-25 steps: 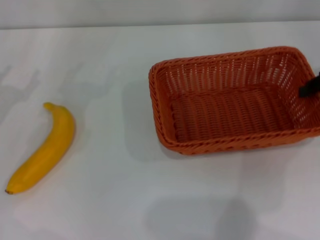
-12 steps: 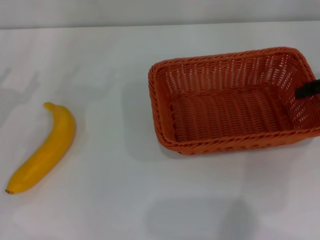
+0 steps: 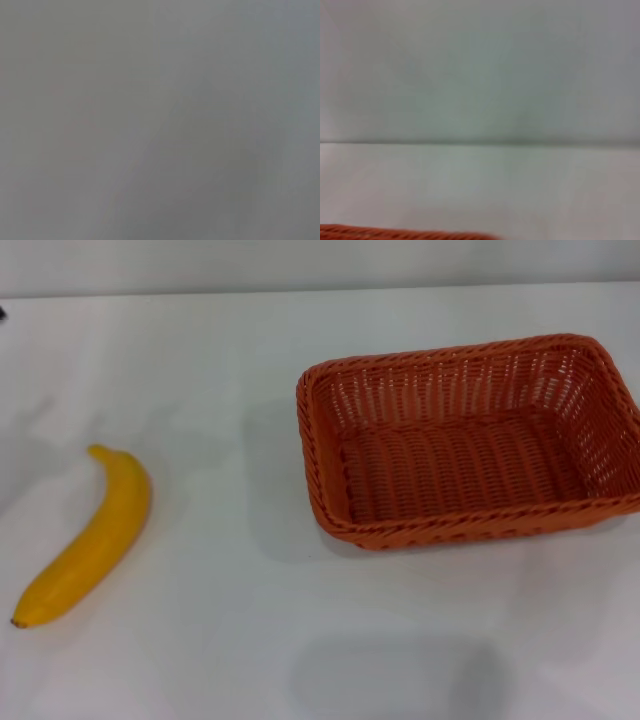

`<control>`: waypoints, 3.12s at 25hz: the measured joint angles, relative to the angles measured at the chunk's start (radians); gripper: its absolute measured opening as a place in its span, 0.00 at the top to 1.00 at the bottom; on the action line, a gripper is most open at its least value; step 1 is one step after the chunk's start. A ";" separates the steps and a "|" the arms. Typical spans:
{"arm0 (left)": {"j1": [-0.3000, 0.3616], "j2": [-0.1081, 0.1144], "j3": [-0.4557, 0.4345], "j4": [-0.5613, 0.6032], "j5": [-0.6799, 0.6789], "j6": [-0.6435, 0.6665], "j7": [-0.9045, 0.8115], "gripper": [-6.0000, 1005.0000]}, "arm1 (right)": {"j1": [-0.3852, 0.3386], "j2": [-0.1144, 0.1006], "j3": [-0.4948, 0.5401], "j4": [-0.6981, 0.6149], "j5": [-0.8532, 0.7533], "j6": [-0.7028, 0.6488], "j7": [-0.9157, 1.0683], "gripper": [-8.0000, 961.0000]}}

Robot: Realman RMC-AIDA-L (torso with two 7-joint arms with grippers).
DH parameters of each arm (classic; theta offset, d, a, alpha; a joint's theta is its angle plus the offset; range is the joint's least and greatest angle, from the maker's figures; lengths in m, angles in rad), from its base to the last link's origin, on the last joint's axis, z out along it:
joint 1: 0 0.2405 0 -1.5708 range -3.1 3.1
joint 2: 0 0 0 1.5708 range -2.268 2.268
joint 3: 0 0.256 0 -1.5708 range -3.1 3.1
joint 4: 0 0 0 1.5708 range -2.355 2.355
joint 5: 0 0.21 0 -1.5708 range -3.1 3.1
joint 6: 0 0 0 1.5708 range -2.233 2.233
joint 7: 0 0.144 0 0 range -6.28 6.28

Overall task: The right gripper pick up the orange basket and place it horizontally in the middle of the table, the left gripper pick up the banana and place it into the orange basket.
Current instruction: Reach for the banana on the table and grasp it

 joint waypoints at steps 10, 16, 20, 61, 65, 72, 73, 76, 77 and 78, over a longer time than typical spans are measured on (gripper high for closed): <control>-0.144 0.038 -0.002 -0.283 0.558 -0.252 -0.700 0.14 | -0.091 0.055 0.044 -0.001 0.113 -0.237 -0.334 0.19; -0.291 0.087 0.000 -0.285 0.801 -0.384 -0.950 0.14 | -0.139 0.076 0.050 -0.016 0.177 -0.284 -0.425 0.20; -0.365 0.108 0.005 -0.291 0.971 -0.424 -1.027 0.14 | -0.154 0.076 0.051 -0.016 0.193 -0.293 -0.447 0.20; -0.604 0.068 0.243 0.043 1.409 -0.290 -1.107 0.14 | -0.134 0.093 0.032 0.065 0.223 -0.349 -0.469 0.20; -0.604 0.057 0.243 0.061 1.410 -0.258 -1.102 0.14 | -0.134 0.092 0.032 0.079 0.223 -0.350 -0.469 0.20; -0.604 0.045 0.253 0.060 1.412 -0.237 -1.099 0.14 | -0.135 0.091 0.030 0.084 0.223 -0.350 -0.468 0.20; -0.605 0.044 0.253 0.061 1.411 -0.236 -1.098 0.15 | -0.135 0.091 0.029 0.084 0.223 -0.349 -0.467 0.20; -0.610 0.041 0.253 0.062 1.411 -0.235 -1.098 0.25 | -0.137 0.091 0.029 0.084 0.223 -0.348 -0.465 0.20; -0.612 0.041 0.253 0.062 1.411 -0.235 -1.099 0.28 | -0.138 0.091 0.030 0.084 0.223 -0.348 -0.465 0.20; -0.615 0.040 0.253 0.062 1.410 -0.234 -1.099 0.32 | -0.138 0.091 0.031 0.084 0.223 -0.347 -0.465 0.20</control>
